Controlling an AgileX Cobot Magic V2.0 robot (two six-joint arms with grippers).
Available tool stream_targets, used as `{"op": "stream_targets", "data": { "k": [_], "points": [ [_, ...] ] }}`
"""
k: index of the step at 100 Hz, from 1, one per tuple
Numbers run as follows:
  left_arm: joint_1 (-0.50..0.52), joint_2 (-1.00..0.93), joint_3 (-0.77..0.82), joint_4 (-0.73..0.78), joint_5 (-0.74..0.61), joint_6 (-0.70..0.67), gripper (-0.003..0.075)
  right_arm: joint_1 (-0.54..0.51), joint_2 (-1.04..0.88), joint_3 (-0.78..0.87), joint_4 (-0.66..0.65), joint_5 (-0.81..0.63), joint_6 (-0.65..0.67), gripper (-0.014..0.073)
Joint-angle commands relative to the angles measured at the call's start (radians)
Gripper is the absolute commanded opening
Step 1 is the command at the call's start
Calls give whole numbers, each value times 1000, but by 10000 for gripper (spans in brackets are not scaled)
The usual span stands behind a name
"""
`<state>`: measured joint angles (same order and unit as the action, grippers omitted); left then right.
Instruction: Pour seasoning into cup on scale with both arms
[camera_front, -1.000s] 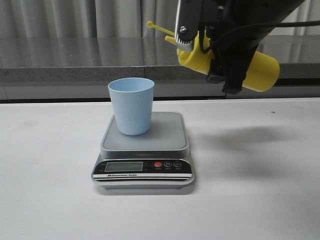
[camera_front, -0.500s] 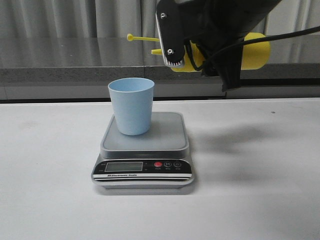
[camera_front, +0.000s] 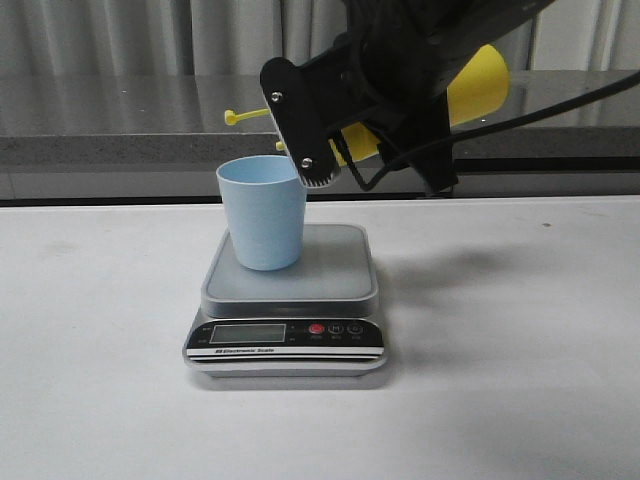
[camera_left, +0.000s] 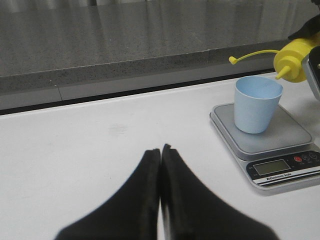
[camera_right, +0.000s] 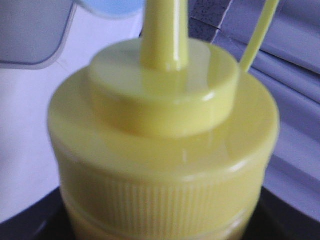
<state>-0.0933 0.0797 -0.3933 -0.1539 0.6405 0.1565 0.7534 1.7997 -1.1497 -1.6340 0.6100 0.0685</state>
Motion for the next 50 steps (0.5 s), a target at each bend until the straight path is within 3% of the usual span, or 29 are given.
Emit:
{"op": "stream_targets", "data": {
  "k": [1,25,50],
  "points": [
    [1,11,-25,-10,-71,-5,-20,5,-44,-36,-93,63,2,-58],
    [1,11,-25,-10,-71,-5,-20,9,-40,-36,-89,80,33,-58],
    [1,11,-25,-10,-71,-5,-20,-16,-101,-38,152,-52,370,-58]
  ]
}}
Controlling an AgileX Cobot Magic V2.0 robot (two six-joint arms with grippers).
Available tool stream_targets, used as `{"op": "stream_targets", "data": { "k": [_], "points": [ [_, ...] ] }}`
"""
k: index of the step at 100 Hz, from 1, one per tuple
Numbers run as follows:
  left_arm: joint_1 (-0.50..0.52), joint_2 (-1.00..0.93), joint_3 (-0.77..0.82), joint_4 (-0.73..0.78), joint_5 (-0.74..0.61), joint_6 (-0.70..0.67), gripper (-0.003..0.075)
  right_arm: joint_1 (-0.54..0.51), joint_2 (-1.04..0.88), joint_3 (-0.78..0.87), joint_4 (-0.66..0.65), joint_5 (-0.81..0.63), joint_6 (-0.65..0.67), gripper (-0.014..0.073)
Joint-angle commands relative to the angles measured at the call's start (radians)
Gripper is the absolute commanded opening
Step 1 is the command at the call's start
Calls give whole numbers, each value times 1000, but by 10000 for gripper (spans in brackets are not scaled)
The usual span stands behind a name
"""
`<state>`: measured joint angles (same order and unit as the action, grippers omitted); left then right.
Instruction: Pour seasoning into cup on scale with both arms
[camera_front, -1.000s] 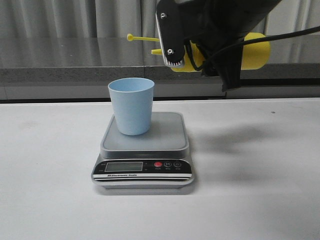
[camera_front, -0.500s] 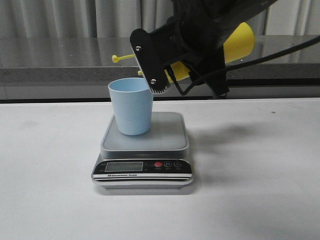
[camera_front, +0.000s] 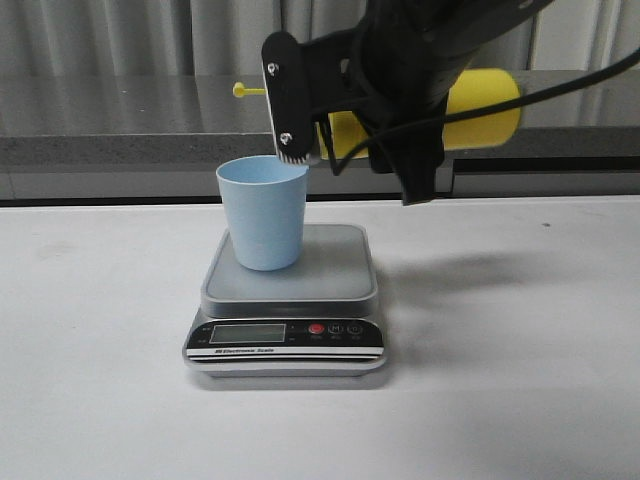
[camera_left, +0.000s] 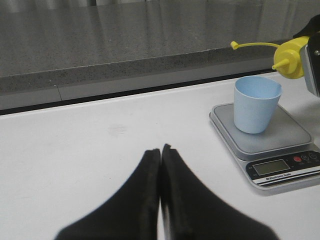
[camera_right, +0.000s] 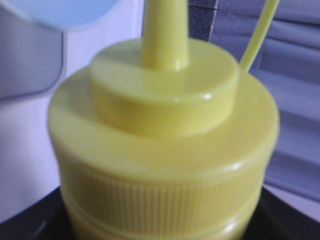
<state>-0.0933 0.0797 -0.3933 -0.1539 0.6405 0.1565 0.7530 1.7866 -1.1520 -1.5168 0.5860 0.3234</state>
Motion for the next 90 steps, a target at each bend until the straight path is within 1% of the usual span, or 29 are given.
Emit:
{"op": "stream_targets", "data": {
  "k": [1,10,19,33,45,59,68,81,90],
  "points": [
    [1,11,-25,-10,-71,-5,-20,-19,-94,-36,46,-35,128,-58],
    [1,11,-25,-10,-71,-5,-20,-47,-124,-36,116,-66,168,-58],
    [1,11,-25,-10,-71,-5,-20,-92,-156,-36,214,-107,190,-58],
    [1,11,-25,-10,-71,-5,-20,-168,-208,-16,342,-243,190,-58],
    [1,11,-25,-10,-71,-5,-20,-236,-247,20,484,-385,176,-58],
    [1,11,-25,-10,-71,-5,-20,-322,-266,75,659,-553,73,-58],
    [1,11,-25,-10,-71,-5,-20,-372,-267,127,771,-689,-15,-58],
    [1,11,-25,-10,-71,-5,-20,-424,-267,225,974,-898,-145,-58],
    [1,11,-25,-10,-71,-5,-20,-460,-265,305,1100,-1053,-198,-58]
  ]
}}
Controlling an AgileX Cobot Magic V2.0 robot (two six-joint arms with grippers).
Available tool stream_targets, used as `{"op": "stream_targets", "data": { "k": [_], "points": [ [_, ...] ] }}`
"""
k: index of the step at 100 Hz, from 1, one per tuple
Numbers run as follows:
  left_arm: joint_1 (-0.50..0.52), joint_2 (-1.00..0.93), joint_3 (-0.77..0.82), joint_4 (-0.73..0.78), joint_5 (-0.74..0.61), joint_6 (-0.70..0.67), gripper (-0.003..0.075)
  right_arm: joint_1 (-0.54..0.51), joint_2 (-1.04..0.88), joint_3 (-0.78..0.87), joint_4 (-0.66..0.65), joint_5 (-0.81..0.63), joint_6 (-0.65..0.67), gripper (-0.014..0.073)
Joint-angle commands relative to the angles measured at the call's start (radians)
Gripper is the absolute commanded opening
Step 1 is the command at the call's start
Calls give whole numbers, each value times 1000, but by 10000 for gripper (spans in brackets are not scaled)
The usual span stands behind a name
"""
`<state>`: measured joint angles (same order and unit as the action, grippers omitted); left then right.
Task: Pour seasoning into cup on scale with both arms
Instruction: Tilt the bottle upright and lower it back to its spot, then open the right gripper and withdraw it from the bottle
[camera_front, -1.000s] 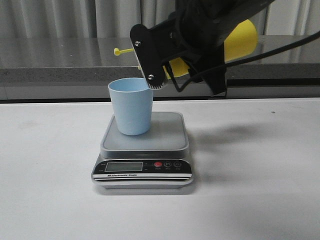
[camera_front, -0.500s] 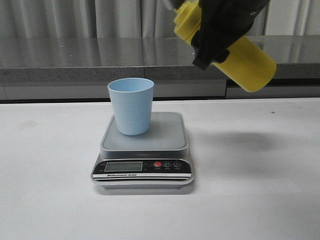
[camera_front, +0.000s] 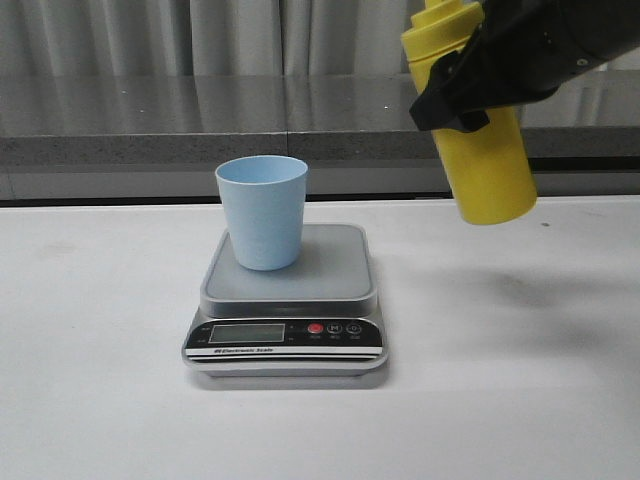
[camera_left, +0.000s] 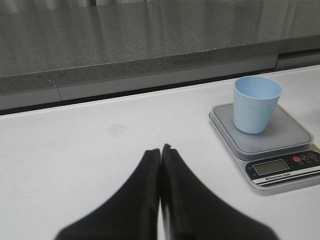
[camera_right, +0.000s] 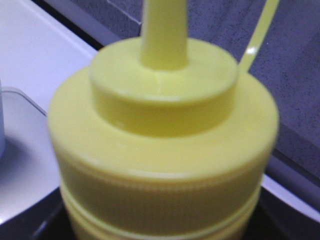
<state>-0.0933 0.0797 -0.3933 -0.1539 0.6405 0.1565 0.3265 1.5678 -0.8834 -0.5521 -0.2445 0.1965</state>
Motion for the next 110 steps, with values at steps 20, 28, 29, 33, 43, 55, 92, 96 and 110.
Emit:
{"op": "stream_targets", "data": {
  "k": [20,28,29,33,43,55,92,96,110],
  "points": [
    [1,11,-25,-10,-71,-5,-20,-108,2,170,203,-528,-77,-58],
    [1,11,-25,-10,-71,-5,-20,-127,45,191,203,-614,-77,-58],
    [1,11,-25,-10,-71,-5,-20,-128,49,190,203,-620,-77,-58],
    [1,11,-25,-10,-71,-5,-20,-133,73,192,204,-653,-77,-58],
    [1,11,-25,-10,-71,-5,-20,-133,125,192,217,-722,-77,-58],
    [1,11,-25,-10,-71,-5,-20,-133,182,192,224,-769,-77,-58],
    [1,11,-25,-10,-71,-5,-20,-133,239,192,237,-784,-77,35],
    [1,11,-25,-10,-71,-5,-20,-133,239,192,239,-786,-77,89],
    [1,11,-25,-10,-71,-5,-20,-133,239,192,246,-794,-77,384]
  ]
}}
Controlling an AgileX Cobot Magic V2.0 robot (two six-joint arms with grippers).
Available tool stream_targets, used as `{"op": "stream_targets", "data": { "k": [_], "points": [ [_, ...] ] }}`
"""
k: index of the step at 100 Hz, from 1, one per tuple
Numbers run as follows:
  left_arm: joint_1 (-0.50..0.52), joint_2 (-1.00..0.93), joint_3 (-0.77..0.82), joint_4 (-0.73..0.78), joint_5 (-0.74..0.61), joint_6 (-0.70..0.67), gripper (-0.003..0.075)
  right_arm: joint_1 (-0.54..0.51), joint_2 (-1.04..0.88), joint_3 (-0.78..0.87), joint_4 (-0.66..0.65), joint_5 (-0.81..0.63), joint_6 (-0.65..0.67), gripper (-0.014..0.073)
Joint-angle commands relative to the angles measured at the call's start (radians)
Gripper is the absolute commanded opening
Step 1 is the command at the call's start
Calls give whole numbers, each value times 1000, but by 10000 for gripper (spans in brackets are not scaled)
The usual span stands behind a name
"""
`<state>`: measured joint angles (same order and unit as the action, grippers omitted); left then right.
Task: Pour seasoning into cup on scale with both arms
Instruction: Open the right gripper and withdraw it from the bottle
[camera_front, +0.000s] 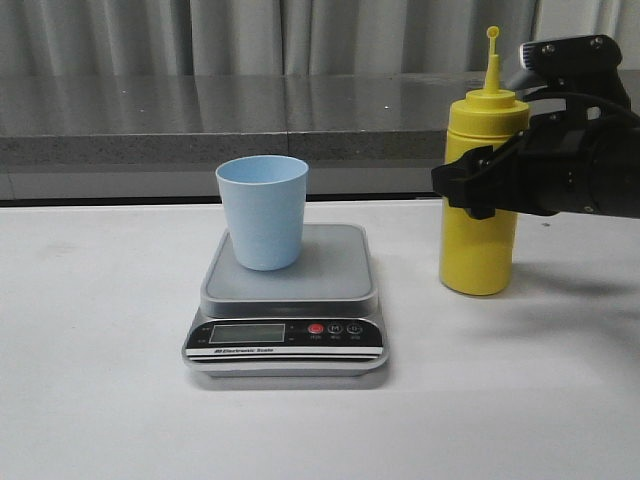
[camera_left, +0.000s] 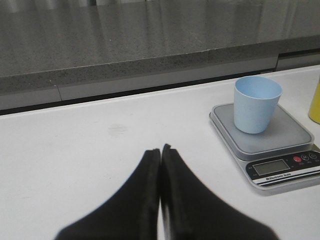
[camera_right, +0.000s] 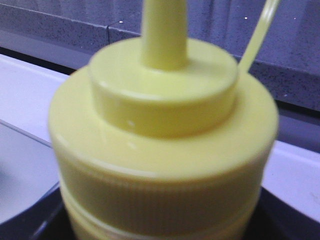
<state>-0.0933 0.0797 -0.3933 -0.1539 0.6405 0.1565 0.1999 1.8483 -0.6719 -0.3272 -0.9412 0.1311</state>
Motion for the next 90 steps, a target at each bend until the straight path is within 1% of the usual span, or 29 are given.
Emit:
{"op": "stream_targets", "data": {
  "k": [1,10,17,23,39,55,72,90],
  "points": [
    [1,11,-25,-10,-71,-5,-20,-6,-42,-20,21,-97,-12,412],
    [1,11,-25,-10,-71,-5,-20,-6,-42,-20,27,-97,-12,552],
    [1,11,-25,-10,-71,-5,-20,-6,-42,-18,33,-97,-12,623],
    [1,11,-25,-10,-71,-5,-20,-6,-42,-16,32,-99,-12,657],
    [1,11,-25,-10,-71,-5,-20,-6,-51,-9,32,-107,-12,654],
    [1,11,-25,-10,-71,-5,-20,-6,-105,30,33,-111,-12,654],
    [1,11,-25,-10,-71,-5,-20,-6,-188,116,68,-108,-12,654],
    [1,11,-25,-10,-71,-5,-20,-6,-314,228,70,-103,-12,650]
  ]
}}
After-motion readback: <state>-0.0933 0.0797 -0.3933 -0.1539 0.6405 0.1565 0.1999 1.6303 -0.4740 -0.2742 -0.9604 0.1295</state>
